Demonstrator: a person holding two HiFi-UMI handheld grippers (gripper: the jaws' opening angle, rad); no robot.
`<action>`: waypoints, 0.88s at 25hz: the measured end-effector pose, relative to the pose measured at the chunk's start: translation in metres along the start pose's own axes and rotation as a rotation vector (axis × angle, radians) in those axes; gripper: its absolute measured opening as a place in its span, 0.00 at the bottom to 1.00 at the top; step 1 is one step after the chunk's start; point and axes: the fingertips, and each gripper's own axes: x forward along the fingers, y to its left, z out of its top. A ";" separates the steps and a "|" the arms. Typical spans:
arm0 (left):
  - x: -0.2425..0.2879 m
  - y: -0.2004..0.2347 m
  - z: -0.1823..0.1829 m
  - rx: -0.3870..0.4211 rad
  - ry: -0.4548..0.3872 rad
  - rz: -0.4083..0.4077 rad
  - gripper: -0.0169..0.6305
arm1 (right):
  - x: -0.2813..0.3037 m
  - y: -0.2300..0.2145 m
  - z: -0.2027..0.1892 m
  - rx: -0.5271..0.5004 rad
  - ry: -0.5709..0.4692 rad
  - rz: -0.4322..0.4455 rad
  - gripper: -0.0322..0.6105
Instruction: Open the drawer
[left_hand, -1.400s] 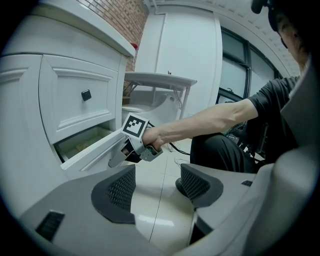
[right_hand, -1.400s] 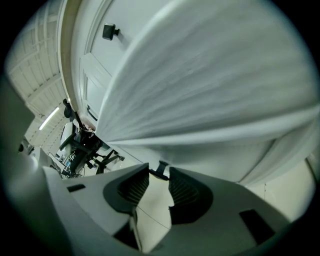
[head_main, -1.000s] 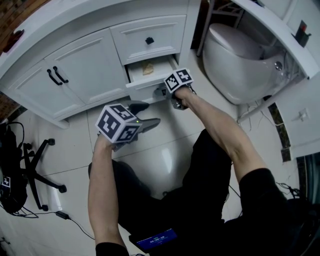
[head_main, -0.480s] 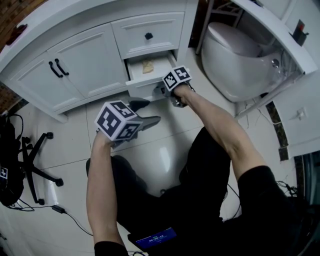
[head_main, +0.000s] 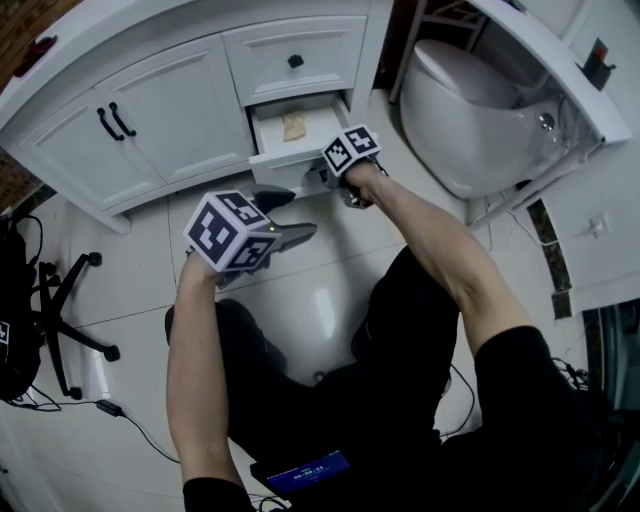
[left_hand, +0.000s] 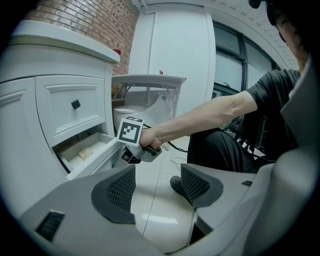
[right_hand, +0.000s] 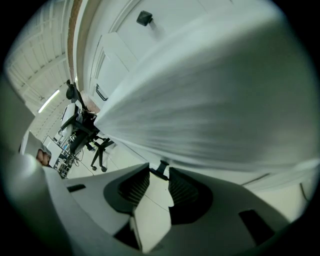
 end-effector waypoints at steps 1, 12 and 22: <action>0.000 0.000 -0.001 -0.002 0.001 0.001 0.47 | 0.000 0.001 -0.002 -0.003 0.003 0.000 0.27; 0.001 -0.017 0.007 0.025 0.001 -0.005 0.47 | -0.005 0.006 -0.010 -0.015 0.010 0.000 0.27; -0.001 -0.036 0.000 0.025 0.013 0.002 0.47 | -0.009 0.012 -0.030 -0.040 0.044 -0.013 0.26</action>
